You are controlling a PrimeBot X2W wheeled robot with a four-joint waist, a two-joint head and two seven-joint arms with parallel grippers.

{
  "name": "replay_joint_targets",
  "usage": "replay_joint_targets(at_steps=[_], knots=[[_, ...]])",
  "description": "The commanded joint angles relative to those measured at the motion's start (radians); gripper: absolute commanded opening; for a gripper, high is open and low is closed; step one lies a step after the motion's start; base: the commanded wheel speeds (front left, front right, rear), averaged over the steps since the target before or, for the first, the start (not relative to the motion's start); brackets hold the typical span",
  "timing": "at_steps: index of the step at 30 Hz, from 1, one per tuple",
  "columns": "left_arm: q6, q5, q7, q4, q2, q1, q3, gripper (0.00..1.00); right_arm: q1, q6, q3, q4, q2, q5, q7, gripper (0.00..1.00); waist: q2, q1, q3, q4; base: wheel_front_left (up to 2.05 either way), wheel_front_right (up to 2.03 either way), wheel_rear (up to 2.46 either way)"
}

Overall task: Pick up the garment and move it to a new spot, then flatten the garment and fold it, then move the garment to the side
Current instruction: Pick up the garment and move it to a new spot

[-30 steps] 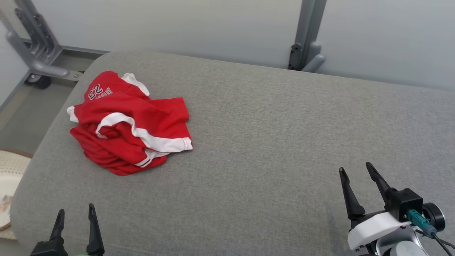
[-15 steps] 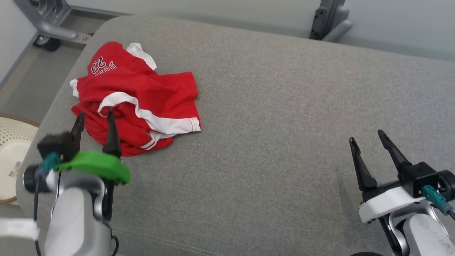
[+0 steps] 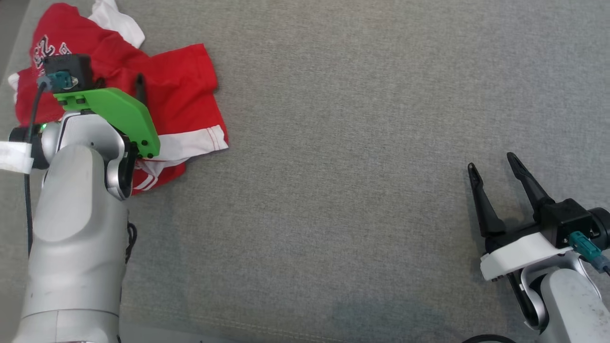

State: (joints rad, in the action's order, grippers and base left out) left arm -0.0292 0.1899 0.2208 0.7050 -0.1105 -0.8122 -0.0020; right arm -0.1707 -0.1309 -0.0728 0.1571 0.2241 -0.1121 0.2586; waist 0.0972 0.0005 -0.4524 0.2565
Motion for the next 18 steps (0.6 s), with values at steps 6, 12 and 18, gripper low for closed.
replay_joint_targets(at_steps=[6, 12, 18], knots=[[-0.008, -0.056, 0.033, 0.058, -0.053, -0.030, -0.056, 1.00, 0.009, 0.000, 0.017, 0.003, -0.008, -0.004, 0.006, 1.00, 0.0002, -0.0005, -0.023, -0.043, 0.00, 0.00, 0.00], [-0.004, -0.080, 0.063, 0.118, -0.081, -0.004, -0.085, 0.29, 0.006, 0.000, 0.015, 0.011, -0.009, -0.009, 0.006, 1.00, 0.0002, -0.0005, -0.013, -0.042, 0.00, 0.00, 0.00], [0.008, -0.087, -0.001, 0.115, -0.089, -0.013, -0.098, 0.00, 0.017, 0.000, 0.018, 0.017, -0.010, -0.014, 0.006, 1.00, 0.0002, -0.0005, 0.011, -0.040, 0.00, 0.00, 0.00]])
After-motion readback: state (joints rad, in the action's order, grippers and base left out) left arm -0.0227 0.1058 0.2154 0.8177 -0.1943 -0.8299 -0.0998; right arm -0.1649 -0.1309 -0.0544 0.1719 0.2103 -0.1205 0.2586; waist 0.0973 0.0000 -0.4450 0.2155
